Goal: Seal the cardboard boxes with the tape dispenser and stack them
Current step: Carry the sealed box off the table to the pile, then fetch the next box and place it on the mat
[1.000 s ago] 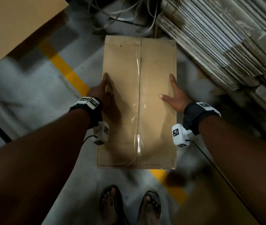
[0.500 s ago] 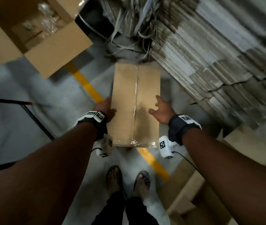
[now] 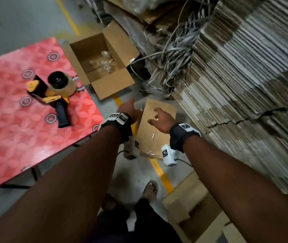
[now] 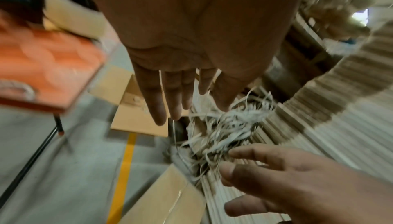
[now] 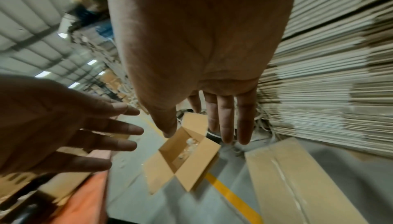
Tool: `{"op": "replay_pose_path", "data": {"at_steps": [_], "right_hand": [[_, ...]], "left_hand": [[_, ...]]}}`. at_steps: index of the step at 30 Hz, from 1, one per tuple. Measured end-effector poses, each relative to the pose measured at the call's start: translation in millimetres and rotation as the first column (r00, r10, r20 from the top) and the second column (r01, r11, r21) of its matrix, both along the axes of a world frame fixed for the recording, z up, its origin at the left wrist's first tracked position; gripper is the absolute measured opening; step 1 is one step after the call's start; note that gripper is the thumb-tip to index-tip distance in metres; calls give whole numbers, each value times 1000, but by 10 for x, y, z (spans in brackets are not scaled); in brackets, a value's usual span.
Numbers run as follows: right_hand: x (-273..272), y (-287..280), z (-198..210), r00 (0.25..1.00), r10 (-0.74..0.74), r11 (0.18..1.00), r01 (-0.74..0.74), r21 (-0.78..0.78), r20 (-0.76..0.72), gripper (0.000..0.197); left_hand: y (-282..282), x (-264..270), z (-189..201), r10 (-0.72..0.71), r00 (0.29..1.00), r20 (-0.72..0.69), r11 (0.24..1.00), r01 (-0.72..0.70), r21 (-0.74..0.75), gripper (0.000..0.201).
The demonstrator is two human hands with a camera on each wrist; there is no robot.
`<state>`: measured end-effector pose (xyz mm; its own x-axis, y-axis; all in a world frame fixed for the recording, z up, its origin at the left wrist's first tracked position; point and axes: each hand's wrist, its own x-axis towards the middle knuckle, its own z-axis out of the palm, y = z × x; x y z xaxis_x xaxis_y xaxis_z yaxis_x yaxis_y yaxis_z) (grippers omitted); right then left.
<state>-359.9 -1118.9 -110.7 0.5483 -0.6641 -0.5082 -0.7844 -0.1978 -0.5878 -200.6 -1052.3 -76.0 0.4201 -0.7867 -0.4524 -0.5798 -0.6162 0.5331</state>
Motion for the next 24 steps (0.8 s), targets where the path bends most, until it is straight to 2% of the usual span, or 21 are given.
{"op": "replay_pose_path", "data": {"at_steps": [6,10,14,19,24], "right_hand": [[741,470,490,989,139,988,-135,-73,41,69],[1491,1029,683,961,270,955,-260,-142,60,59],[2304,1943,780,889,442,891,-419,-175,121,51],[3252,3387,809,738,661,748,-634,-197,134,55],[3905,4920,769,537,835,551,-816,-177,124,56]], "left_hand": [[868,485,497,57,992,114,990,-41,-137,59],[1770,959,588,185,973,138,976,-165,-143,63],[2900,1523,675,367,920,137,924,-343,-171,58],[4594,2098,614,613,779,129,789,-598,-140,60],[6289,2207,456,825,553,115,564,-819,-106,60]]}}
